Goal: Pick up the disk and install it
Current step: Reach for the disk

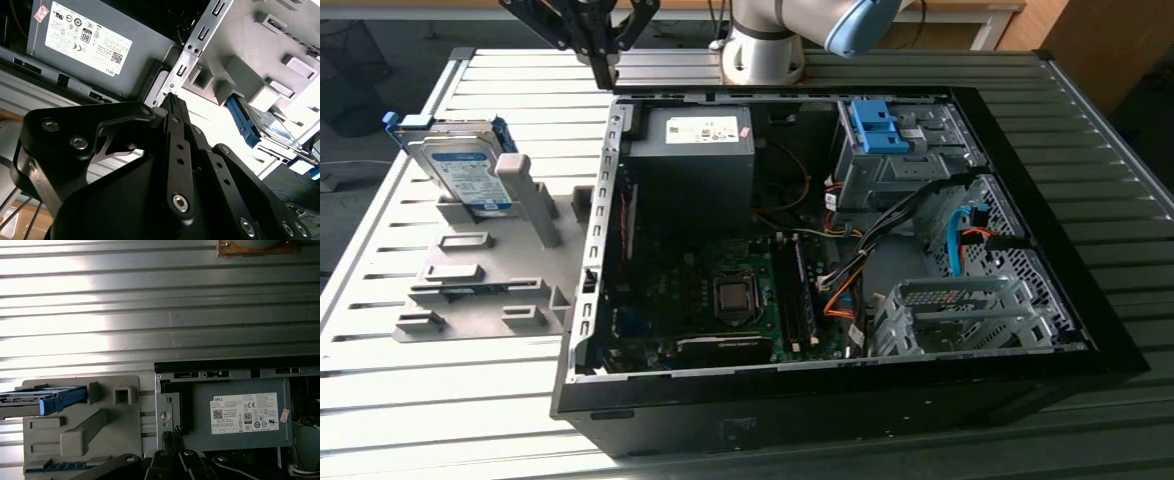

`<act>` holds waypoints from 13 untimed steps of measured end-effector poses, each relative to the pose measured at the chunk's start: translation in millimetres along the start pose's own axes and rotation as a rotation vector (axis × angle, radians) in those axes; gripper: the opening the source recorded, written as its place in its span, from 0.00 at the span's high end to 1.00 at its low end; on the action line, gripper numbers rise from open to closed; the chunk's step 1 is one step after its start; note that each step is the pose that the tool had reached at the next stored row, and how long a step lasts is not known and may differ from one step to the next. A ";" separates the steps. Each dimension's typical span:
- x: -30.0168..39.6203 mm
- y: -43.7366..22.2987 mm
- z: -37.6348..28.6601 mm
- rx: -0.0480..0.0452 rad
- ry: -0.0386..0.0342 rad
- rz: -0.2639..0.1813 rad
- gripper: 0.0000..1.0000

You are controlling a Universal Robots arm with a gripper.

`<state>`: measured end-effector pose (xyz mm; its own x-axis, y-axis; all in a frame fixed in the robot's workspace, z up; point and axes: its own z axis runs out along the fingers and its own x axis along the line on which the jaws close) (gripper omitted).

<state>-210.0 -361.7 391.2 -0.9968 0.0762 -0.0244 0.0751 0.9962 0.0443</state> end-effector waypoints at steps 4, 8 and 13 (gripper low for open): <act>0.2 0.0 0.0 0.0000 -0.0001 0.000 0.89; 1.9 0.3 0.0 0.0000 -0.0001 0.000 0.89; 7.1 1.7 0.0 0.0000 0.0000 0.000 0.89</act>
<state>-216.9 -359.4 391.1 -0.9968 0.0762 -0.0244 0.0751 0.9962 0.0444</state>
